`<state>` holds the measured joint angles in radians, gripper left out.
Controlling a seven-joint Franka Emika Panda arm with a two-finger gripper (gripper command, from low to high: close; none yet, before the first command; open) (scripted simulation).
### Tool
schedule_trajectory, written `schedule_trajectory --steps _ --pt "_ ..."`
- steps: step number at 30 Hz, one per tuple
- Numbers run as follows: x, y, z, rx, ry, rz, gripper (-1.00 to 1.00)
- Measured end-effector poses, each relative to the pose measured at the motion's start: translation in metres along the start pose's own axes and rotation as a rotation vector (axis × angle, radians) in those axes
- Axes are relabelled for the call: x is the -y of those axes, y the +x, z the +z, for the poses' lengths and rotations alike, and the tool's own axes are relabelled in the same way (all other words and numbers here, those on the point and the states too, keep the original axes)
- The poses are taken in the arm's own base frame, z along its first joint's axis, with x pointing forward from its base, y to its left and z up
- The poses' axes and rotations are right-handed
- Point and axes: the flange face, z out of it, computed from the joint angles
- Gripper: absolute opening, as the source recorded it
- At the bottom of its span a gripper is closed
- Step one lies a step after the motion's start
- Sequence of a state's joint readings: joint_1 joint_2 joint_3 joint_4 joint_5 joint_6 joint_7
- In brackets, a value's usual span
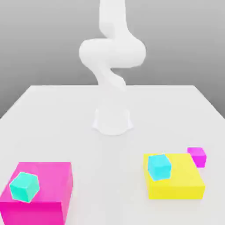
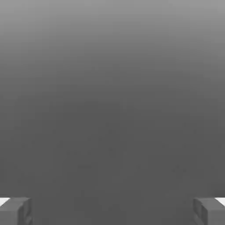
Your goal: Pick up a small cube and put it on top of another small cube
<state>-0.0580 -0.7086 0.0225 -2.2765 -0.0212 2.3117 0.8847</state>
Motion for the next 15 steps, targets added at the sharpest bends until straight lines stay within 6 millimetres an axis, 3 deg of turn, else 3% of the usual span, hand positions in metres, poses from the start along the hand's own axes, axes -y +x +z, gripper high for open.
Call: schedule_trajectory --steps 7,15 --pt "-0.016 0.040 0.110 -0.009 -0.206 0.260 0.00" --pt "-0.076 0.078 0.233 -0.017 -0.409 0.563 0.00"
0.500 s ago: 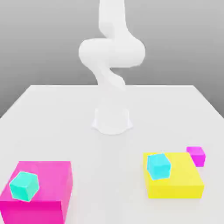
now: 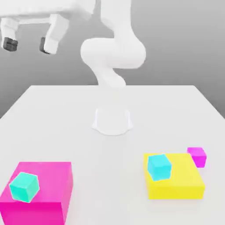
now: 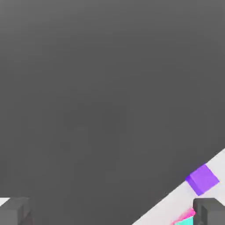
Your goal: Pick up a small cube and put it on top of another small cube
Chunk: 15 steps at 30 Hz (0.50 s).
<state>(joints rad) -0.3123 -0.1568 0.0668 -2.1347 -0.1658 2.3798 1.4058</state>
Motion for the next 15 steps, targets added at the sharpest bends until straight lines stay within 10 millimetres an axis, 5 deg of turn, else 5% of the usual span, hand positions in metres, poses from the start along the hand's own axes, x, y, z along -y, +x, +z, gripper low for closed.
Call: schedule_trajectory --steps 8,15 --pt "-0.022 0.058 0.138 0.008 -0.183 0.326 0.00" --pt "-0.068 0.093 0.254 0.033 -0.328 0.613 0.00"
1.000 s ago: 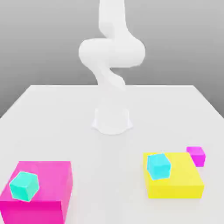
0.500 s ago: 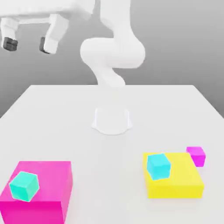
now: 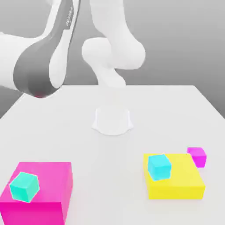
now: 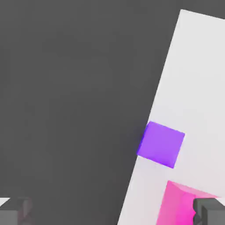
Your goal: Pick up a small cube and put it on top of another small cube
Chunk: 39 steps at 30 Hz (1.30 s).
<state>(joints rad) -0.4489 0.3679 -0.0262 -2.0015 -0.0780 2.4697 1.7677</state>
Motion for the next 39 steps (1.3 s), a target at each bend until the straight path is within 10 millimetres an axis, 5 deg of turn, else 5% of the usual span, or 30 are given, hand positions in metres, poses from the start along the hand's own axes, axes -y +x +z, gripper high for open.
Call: schedule_trajectory --steps 5,8,9,15,22,33,35,38,39 --pt "-0.001 0.036 0.084 0.026 -0.098 0.207 0.00" --pt "-0.006 0.039 0.135 0.030 -0.112 0.236 0.00" --pt "-0.008 0.039 0.148 0.030 -0.113 0.238 -1.00" --pt "-0.009 0.039 0.155 0.031 -0.111 0.239 -1.00" --pt "-0.009 0.035 0.065 0.045 -0.111 0.305 -1.00" --pt "-0.079 -0.005 -0.052 0.023 -0.117 0.625 -1.00" --pt "-0.089 -0.008 -0.048 0.009 -0.117 0.664 -1.00" --pt "-0.096 -0.010 -0.008 0.006 -0.117 0.676 -1.00" --pt "-0.098 -0.011 -0.001 0.006 -0.117 0.677 1.00"
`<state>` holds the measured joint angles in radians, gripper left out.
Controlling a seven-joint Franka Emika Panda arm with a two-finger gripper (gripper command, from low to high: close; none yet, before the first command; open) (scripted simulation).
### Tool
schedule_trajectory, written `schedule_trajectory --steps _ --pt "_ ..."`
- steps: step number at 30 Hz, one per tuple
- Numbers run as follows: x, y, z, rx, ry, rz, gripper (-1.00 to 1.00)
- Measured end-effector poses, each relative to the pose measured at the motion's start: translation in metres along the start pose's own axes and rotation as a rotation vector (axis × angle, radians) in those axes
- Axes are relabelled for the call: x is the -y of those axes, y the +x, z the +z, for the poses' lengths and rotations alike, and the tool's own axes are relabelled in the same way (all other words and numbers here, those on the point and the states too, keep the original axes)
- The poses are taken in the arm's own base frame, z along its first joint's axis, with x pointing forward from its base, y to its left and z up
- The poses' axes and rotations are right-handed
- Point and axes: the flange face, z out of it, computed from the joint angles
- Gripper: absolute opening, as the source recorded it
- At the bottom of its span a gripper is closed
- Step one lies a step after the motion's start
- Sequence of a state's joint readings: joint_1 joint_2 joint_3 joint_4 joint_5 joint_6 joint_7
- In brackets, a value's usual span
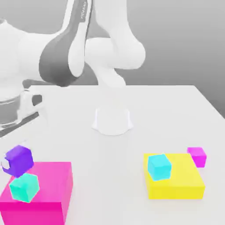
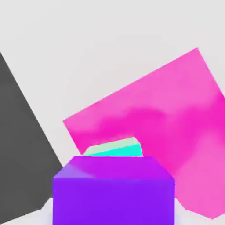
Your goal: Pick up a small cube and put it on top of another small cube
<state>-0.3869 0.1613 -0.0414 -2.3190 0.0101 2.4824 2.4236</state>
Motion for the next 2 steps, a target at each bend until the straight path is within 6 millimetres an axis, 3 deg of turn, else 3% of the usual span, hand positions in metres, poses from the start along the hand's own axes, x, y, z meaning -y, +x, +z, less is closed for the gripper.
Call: schedule_trajectory --steps 2 --pt "0.0000 0.0000 0.0000 0.000 0.000 0.000 1.00"
